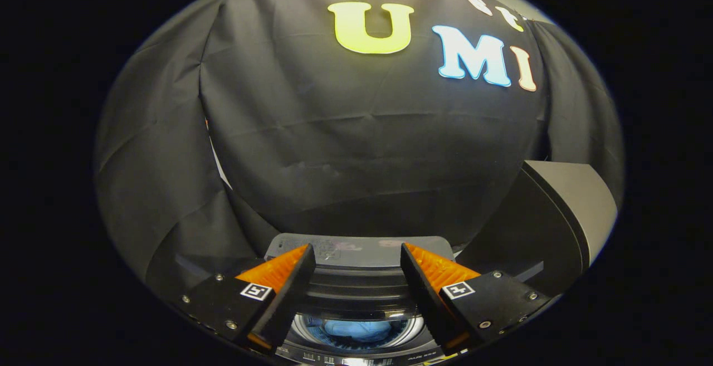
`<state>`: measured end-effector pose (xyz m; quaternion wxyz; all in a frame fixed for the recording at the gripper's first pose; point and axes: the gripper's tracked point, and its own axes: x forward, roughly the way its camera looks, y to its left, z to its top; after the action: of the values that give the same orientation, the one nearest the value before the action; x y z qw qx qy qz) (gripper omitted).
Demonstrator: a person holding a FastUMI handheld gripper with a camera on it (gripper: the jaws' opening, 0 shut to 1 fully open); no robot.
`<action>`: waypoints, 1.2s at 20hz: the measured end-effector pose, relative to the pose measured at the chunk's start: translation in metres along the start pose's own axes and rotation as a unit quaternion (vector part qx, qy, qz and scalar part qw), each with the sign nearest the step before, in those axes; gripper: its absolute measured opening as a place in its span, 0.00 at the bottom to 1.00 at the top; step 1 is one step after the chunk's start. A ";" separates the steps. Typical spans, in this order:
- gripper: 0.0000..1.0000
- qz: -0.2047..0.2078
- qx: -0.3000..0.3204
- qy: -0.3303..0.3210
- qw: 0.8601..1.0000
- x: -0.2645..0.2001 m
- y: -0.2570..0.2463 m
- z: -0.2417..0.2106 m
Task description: Put the clothes into the washing machine and then close the washing machine lid.
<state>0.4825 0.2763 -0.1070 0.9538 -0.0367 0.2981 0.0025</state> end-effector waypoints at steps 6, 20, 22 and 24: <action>0.95 -0.005 -0.018 0.027 0.999 0.000 0.004 -0.019; 0.95 -0.004 -0.017 0.023 1.000 -0.018 0.018 -0.068; 0.95 -0.008 -0.001 0.006 1.000 -0.022 0.003 -0.063; 0.95 -0.009 0.018 -0.011 1.000 -0.030 -0.017 -0.059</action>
<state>0.4246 0.2553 -0.1366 0.9575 -0.0222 0.2873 -0.0112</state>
